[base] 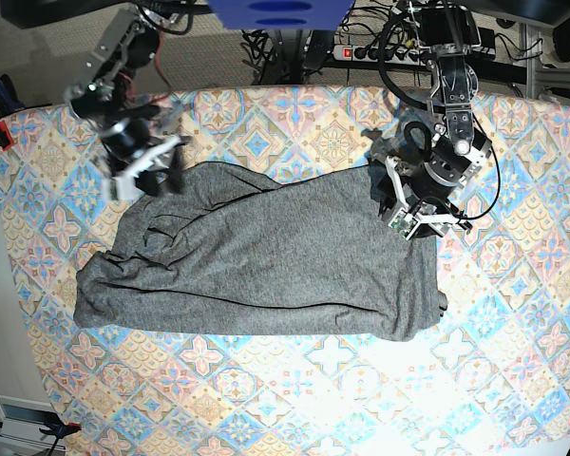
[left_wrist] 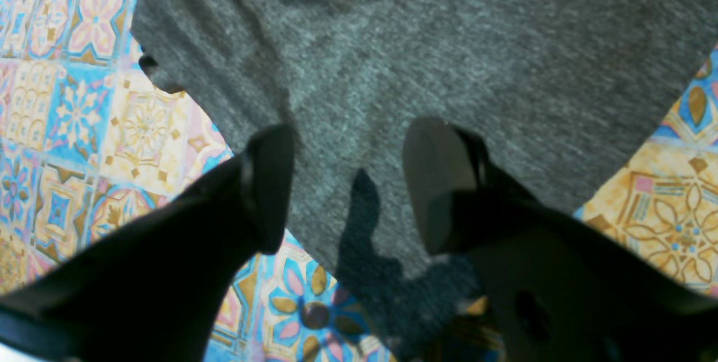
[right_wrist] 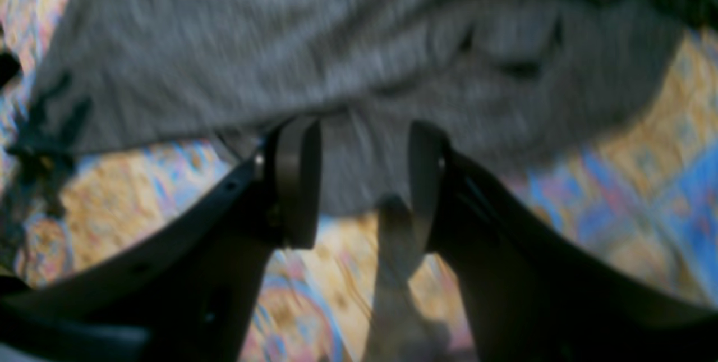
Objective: Layout the t-shirt on the table in an organized manner, then fold the t-shirt properly
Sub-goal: 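Move the right gripper to the shirt's collar edge and grasp it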
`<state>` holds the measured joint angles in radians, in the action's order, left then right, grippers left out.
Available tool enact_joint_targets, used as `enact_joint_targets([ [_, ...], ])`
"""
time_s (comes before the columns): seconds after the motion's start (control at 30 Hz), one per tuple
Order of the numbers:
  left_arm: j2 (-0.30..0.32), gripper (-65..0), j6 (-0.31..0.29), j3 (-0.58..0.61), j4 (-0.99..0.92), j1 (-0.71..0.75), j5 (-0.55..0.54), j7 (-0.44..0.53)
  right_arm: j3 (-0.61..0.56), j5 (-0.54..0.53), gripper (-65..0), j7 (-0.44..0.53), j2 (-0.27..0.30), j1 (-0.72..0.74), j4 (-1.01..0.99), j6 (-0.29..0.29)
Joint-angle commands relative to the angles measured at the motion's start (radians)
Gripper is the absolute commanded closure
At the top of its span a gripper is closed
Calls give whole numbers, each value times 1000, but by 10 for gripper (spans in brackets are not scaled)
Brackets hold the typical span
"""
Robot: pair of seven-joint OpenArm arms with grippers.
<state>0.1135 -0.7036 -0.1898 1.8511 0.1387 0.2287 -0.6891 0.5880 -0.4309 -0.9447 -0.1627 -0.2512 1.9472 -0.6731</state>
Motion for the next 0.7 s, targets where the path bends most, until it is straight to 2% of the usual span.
enact_joint_targets([
  [0.0, 4, -338, 5, -1, 17, -11, -13, 16, 11, -32, -240, 28, 6, 11, 5, -7],
  [0.13, 4, -338, 5, -1, 15, -11, -13, 16, 96, -87, -239, 28, 6, 11, -62, -7],
  [0.23, 2, -338, 5, -1, 15, -11, -13, 16, 125, -82, -239, 28, 7, 16, -101, -7],
  [0.57, 5, -338, 5, 33, 14, 3, -13, 15, 117, -85, -239, 23, 7, 0, -107, -7],
  [0.67, 2, -338, 5, 33, 15, 6, -13, 18, 76, -81, -239, 25, 7, -4, -114, -7],
])
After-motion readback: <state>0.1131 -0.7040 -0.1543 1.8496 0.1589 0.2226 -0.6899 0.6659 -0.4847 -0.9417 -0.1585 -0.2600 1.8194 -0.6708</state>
